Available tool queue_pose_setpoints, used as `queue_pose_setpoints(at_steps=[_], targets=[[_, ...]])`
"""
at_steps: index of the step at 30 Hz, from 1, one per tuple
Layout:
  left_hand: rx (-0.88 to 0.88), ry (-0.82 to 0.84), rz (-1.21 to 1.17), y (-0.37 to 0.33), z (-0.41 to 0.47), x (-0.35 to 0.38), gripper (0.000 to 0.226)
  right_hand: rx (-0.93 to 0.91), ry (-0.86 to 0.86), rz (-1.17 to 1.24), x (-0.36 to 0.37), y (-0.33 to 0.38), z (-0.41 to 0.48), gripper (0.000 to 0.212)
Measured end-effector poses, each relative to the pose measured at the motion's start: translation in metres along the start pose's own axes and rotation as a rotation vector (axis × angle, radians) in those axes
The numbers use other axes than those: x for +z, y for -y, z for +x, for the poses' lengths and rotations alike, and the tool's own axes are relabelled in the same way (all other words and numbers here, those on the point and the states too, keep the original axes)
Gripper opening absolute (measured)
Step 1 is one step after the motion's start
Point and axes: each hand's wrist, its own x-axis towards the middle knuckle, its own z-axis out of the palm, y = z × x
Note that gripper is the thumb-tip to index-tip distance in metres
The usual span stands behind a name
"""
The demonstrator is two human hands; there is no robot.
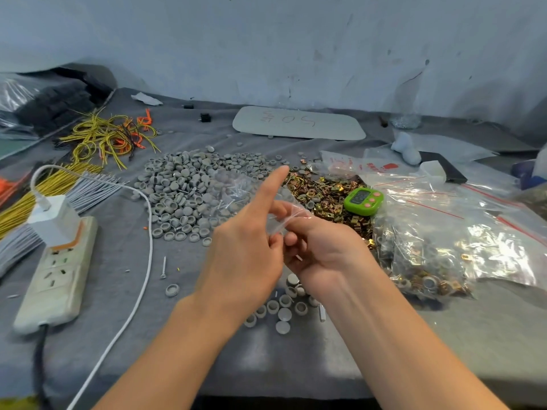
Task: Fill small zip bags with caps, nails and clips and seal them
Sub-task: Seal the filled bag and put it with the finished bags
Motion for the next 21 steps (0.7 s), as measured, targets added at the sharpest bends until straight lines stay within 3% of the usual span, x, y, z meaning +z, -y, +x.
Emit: queue_pose_setpoints(at_steps=[3,8,12,14,18,21], targets=[[-0.009,-0.041,0.068,0.0,-0.002,0.005,0.102,-0.059,-0.009,-0.005,0.002,-0.004,0.0,0.035],[-0.01,-0.097,0.059,0.0,-0.006,0.008,0.097,-0.055,0.197,0.12,0.004,-0.007,0.004,0.043],[0.039,-0.112,-0.034,0.003,-0.007,0.006,0.099,-0.094,0.263,-0.026,-0.001,-0.001,0.003,0.053],[0.11,-0.106,-0.082,0.004,-0.007,0.004,0.097,-0.114,0.278,-0.096,-0.006,0.006,0.001,0.048],[0.23,-0.041,0.0,0.009,-0.002,-0.007,0.083,-0.063,0.356,-0.189,-0.014,0.01,-0.003,0.044],[0.263,0.14,0.198,0.018,0.004,-0.01,0.1,-0.081,0.324,-0.219,-0.015,0.008,-0.005,0.048]])
